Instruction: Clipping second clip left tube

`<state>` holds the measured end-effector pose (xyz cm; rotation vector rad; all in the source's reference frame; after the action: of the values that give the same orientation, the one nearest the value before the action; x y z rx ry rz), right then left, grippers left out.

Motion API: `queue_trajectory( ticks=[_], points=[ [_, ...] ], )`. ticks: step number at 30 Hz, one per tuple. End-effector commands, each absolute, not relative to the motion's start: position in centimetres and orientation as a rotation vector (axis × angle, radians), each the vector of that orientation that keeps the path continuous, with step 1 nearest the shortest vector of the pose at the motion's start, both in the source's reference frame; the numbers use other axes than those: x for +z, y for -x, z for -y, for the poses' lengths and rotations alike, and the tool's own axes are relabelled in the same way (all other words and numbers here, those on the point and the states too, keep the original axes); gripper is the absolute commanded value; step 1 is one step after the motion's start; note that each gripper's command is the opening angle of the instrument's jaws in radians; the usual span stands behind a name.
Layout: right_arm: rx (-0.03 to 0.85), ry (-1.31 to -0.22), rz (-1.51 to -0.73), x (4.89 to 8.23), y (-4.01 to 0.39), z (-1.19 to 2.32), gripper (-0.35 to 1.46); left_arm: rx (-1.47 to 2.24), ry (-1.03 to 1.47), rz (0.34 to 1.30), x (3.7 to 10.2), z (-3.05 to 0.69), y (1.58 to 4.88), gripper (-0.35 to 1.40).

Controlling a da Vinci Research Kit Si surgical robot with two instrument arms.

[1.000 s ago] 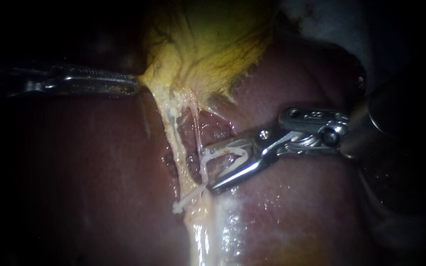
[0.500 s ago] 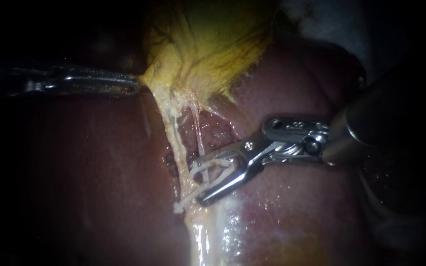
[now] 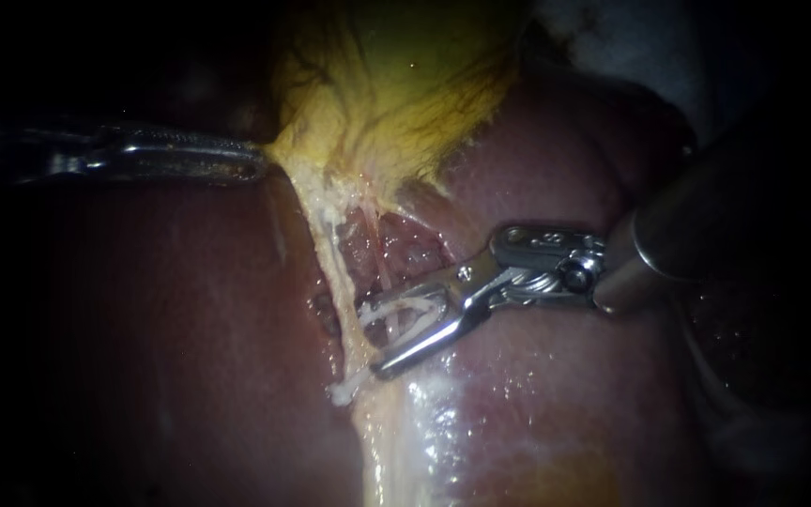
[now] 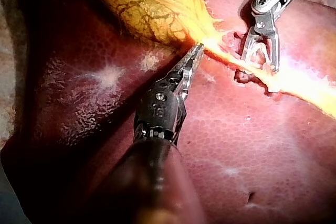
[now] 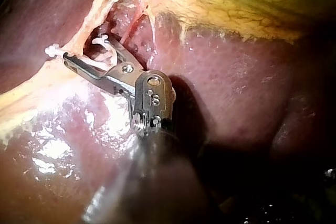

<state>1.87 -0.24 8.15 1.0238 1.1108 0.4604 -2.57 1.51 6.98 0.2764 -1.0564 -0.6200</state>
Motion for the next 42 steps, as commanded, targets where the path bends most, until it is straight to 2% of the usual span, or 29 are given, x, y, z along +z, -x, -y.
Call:
queue_trajectory(
  ticks=[1, 10, 20, 32, 36, 42],
  points=[
    [0.466, -1.027, -1.112, 8.16, -1.9, 0.25, 0.6, -0.62, -0.277, 1.056, 6.98, -1.51, 2.58, -0.35],
    [0.48, -1.044, -1.157, 8.11, -2.12, 0.31, 0.6, -0.62, -0.276, 1.056, 6.98, -1.51, 2.58, -0.35],
    [0.496, -1.091, -1.225, 7.84, -2.26, 0.43, 0.6, -0.621, -0.276, 1.056, 6.98, -1.51, 2.59, -0.35],
    [0.417, -1.173, -1.224, 7.51, -2.27, 0.55, 0.51, -0.62, -0.276, 1.056, 6.98, -1.51, 2.58, -0.35],
    [0.411, -1.18, -1.223, 7.46, -2.29, 0.54, 0.42, -0.62, -0.276, 1.056, 6.98, -1.51, 2.58, -0.35],
    [0.416, -1.183, -1.224, 7.43, -2.3, 0.47, 0.16, -0.62, -0.276, 1.056, 6.98, -1.51, 2.58, -0.35]
  ],
)
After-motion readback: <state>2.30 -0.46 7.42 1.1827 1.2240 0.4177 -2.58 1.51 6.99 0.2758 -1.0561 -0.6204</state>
